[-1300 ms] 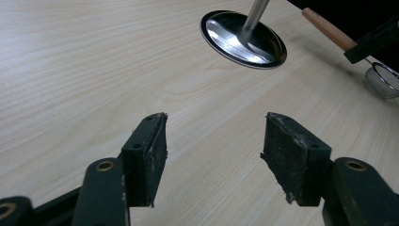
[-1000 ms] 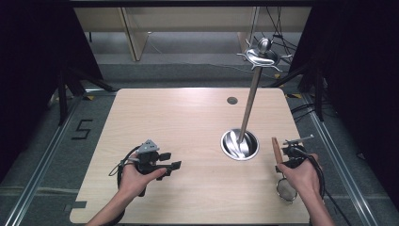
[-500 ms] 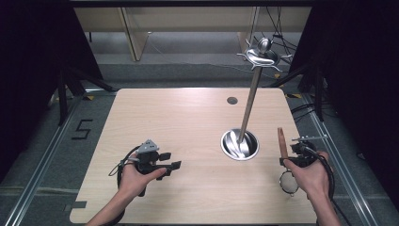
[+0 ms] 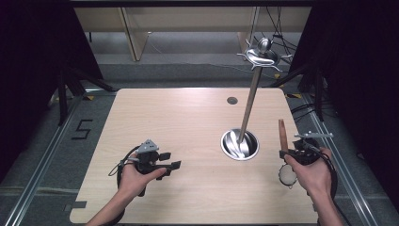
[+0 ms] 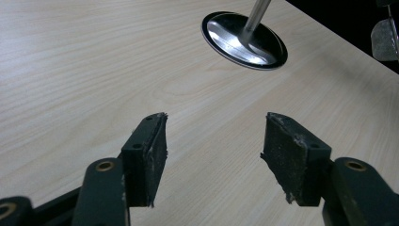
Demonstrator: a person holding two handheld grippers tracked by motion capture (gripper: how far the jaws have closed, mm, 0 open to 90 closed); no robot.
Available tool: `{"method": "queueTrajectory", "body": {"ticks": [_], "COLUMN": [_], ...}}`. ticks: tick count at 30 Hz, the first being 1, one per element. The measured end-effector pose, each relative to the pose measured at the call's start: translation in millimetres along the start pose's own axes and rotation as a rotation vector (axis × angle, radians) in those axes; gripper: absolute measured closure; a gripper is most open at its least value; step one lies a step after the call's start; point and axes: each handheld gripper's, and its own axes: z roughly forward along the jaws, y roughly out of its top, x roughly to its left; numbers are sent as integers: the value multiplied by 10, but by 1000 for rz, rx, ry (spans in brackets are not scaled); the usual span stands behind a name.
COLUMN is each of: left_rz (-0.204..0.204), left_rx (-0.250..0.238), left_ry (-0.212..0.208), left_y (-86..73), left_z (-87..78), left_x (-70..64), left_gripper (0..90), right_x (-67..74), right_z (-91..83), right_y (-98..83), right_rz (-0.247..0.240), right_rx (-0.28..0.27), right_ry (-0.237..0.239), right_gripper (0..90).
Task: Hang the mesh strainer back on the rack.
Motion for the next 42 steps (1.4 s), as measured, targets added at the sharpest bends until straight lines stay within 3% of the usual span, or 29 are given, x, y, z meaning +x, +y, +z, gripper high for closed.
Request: {"method": "queueTrajectory", "body": {"ticks": [1,2,5,6,7,8,9,12,13,14,15,16,17,18,19,28,29,30,31,33,34,35,37,38,41,42], "left_rz": [-1,-1,4,0,0,-1,3,3,2,1,2,2,2,2,2,2,2,2,2,3,3,3,3,2,3,2], "left_rx": [-1,0,2,-1,-1,-2,1,4,4,4,3,3,2,2,2,2,2,2,2,5,2,3,3,2,2,3], "left_ry": [0,0,1,0,0,0,2,15,17,17,16,4,6,6,6,8,7,7,7,3,8,7,5,8,7,7], "left_y": [0,-1,1,1,1,0,1,3,2,2,3,4,4,4,4,5,5,5,5,6,5,6,6,6,5,6], "left_z": [0,0,-3,-1,-1,-1,-5,-9,-9,-10,-10,-10,-10,-10,-10,-14,-15,-15,-15,-17,-16,-16,-17,-15,-15,-16], "left_x": [0,0,1,-2,-2,-2,2,-5,-6,-7,-6,0,-1,0,0,4,4,4,4,7,4,5,7,4,5,6], "left_gripper": [391,391,391,391,391,392,391,391,391,391,391,391,391,391,392,391,391,391,391,391,391,391,391,391,391,391], "right_x": [-20,26,42,92,45,52,49,74,126,126,106,144,104,128,116,163,196,185,185,215,198,226,229,209,244,224], "right_z": [16,-29,-50,-56,-74,-69,-65,-95,-134,-134,-149,-164,-181,-197,-206,-267,-290,-306,-306,-327,-348,-374,-382,-386,-411,-430], "right_y": [-6,16,30,31,38,49,60,74,79,79,91,94,101,107,115,146,142,156,156,159,170,169,177,188,192,202], "right_rz": [-47,-7,-6,50,-19,-16,-12,-7,20,20,-10,20,-36,-14,-43,-35,-7,-30,-30,-4,-34,-5,-18,-53,-22,-53], "right_rx": [-37,-31,-49,-58,-56,-87,-80,-119,-137,-137,-138,-143,-154,-173,-177,-207,-193,-226,-226,-234,-245,-231,-260,-277,-288,-289], "right_ry": [-9,-4,5,5,3,-3,-34,-12,11,11,17,15,4,21,10,41,23,31,31,24,32,26,23,18,26,20], "right_gripper": [693,693,693,693,693,693,693,693,693,693,693,693,693,693,693,693,693,693,693,693,693,693,693,693,693,693]}}
